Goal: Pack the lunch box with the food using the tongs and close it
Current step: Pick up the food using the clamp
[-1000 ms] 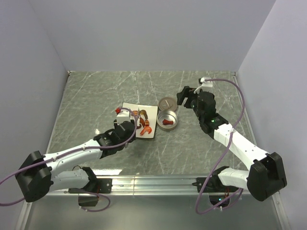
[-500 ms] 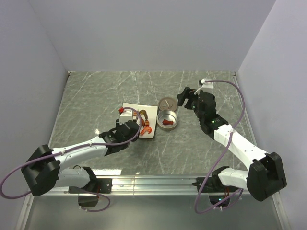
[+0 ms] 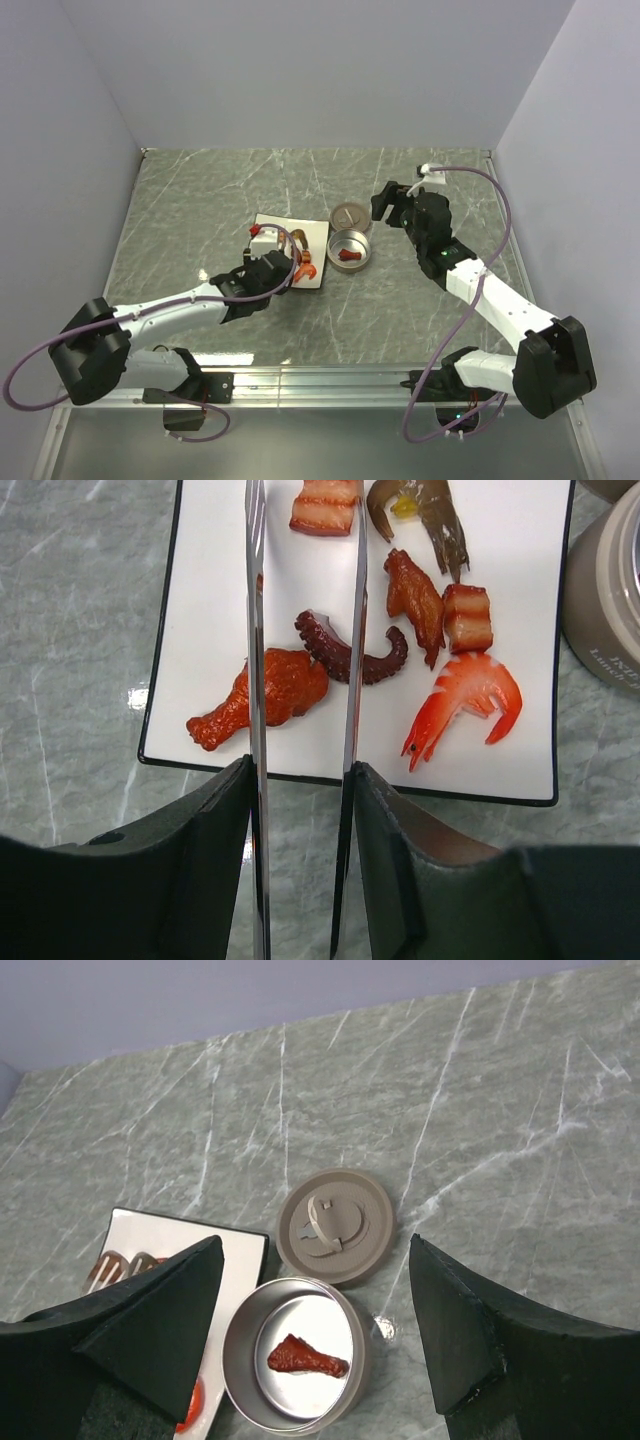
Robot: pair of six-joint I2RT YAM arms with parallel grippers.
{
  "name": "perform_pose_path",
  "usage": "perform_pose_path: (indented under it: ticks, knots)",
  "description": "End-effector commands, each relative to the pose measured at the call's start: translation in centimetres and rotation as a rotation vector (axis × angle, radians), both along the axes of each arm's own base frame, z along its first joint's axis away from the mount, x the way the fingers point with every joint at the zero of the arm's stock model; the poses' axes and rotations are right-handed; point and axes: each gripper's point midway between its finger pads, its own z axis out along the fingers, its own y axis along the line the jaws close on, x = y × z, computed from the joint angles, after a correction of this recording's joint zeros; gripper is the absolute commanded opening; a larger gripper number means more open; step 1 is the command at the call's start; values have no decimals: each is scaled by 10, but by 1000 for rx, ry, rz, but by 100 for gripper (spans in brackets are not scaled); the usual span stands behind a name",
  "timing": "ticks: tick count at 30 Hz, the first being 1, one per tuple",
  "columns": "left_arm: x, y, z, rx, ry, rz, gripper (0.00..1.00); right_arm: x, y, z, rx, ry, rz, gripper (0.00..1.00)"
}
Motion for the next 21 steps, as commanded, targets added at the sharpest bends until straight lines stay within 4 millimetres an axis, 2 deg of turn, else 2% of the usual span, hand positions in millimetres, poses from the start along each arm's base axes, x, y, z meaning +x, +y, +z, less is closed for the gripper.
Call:
perform_pose_path:
  ticks: [1,9,15,21]
  knots:
    - [9,-14,13,-32,-20,-23,49,4,-2,9,22,-33,-7,82]
    - [7,-18,10,-13,11,-46,49,2,-4,7,28,-32,-9,82]
    - [8,-12,5,32,33,-8,48,2,-6,3,32,-26,-12,82]
    - [10,-4,-2,88,52,39,40,3,-7,1,35,-23,-13,82]
